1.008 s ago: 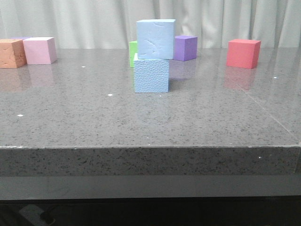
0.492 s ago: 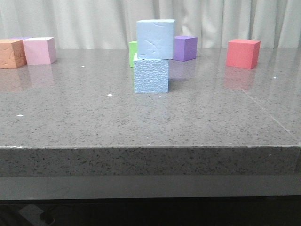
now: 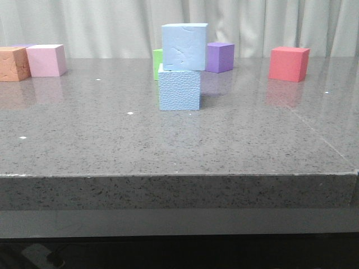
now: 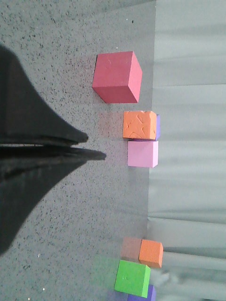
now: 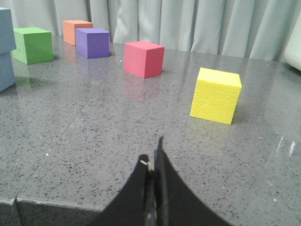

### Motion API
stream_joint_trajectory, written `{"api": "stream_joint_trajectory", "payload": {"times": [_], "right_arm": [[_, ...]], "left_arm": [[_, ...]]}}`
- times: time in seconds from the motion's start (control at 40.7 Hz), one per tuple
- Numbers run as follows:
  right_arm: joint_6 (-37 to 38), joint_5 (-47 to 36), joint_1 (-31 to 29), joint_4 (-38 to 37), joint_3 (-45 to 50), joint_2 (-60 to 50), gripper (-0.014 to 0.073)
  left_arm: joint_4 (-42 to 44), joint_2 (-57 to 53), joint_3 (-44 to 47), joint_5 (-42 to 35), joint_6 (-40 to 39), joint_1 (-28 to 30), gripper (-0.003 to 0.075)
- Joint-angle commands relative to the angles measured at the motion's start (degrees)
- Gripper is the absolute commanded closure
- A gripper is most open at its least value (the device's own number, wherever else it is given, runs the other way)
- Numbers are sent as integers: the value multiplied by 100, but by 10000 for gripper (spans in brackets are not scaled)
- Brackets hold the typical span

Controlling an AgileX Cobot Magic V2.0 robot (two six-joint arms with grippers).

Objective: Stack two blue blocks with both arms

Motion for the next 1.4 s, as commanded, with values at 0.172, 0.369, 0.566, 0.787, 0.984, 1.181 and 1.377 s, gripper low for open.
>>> {"api": "stream_joint_trajectory", "payload": {"times": [0.172,0.369,0.566,0.787,0.984,1.181,1.377], "right_arm": [[-53,-504,0,-30,-36,-101,713],[647,-692,-53,-189,-31,-101,713],[1029,-969,-231,-685,-31,-101,713],[1449,-957,-244,-676,-31,-101,713],[1458,-920,-244,-737,-31,-101,713],[1458,-920,-244,-737,-31,-101,713],[1458,-920,-244,-737,-31,-101,713]], "left_arm": [[-49,-99,19,-469,3,-34,741],[-49,-99,19,-469,3,-34,741],[-49,-99,19,-469,3,-34,741],[-49,-99,19,-469,3,-34,741],[-49,-99,19,-469,3,-34,741],[-49,-99,19,-469,3,-34,741],[-49,-99,19,-469,3,-34,741]]}}
